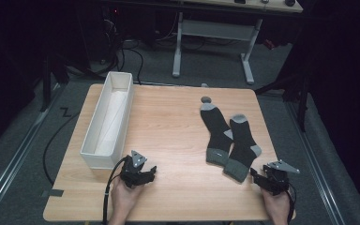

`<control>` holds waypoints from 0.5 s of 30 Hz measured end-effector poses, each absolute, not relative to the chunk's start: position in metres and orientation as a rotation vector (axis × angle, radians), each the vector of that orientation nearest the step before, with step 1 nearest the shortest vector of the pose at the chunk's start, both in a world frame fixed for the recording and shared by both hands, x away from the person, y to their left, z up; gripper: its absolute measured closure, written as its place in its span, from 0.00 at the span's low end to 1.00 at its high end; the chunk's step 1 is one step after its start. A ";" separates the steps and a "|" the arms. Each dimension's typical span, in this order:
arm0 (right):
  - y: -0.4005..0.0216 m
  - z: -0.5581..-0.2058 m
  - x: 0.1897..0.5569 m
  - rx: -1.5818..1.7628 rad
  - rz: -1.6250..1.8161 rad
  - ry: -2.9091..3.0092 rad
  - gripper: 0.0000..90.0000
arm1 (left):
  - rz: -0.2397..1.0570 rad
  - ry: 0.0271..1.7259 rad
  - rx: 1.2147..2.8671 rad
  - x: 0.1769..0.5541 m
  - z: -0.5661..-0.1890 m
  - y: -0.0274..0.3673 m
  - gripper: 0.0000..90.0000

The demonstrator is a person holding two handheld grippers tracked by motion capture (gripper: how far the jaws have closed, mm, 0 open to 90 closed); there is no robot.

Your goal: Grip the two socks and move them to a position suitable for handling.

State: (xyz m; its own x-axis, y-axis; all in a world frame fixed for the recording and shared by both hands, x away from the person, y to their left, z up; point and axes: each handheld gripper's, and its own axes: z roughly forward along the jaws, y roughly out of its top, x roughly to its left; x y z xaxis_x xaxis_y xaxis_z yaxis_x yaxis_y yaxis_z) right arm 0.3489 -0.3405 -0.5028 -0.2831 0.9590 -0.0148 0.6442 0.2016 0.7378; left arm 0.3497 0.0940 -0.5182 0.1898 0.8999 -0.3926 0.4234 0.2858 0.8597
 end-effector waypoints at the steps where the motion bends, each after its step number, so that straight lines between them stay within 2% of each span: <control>1: -0.340 -0.503 0.349 1.488 0.869 2.004 0.47 | 0.528 1.420 1.322 0.350 -0.518 0.094 0.34; 15: -0.341 -0.503 0.349 1.489 0.874 2.005 0.46 | 0.525 1.418 1.326 0.349 -0.518 0.094 0.33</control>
